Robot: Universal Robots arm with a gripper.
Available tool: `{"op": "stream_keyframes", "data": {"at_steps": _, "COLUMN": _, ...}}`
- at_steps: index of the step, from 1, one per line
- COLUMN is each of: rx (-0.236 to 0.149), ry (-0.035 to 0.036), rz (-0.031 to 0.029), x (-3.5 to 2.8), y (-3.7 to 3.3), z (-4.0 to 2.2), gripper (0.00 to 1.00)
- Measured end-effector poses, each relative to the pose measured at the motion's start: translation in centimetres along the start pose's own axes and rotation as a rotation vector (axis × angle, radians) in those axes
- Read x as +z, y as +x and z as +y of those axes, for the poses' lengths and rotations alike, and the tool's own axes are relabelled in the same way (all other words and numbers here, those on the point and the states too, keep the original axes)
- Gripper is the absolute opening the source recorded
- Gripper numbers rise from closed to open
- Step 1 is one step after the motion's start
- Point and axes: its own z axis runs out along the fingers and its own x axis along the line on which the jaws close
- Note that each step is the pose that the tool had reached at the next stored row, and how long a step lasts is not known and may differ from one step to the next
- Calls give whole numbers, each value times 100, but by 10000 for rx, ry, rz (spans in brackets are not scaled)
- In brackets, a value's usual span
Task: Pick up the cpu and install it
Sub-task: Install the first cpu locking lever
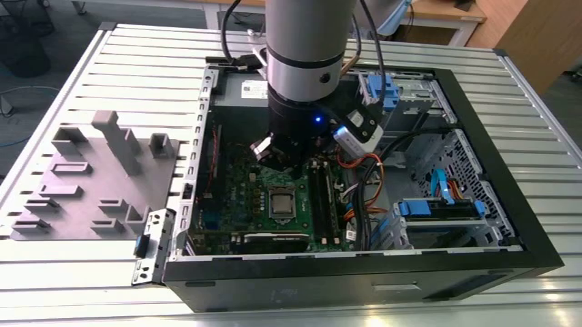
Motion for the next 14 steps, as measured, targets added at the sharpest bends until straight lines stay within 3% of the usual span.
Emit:
{"op": "stream_keyframes", "data": {"at_steps": 7, "rx": -26, "ry": -1, "rz": 0, "x": 9, "y": -165, "z": -63, "gripper": 11}}
{"op": "stream_keyframes", "data": {"at_steps": 14, "rx": -231, "ry": -8, "rz": -2, "x": 38, "y": -209, "z": -39, "gripper": 11}}
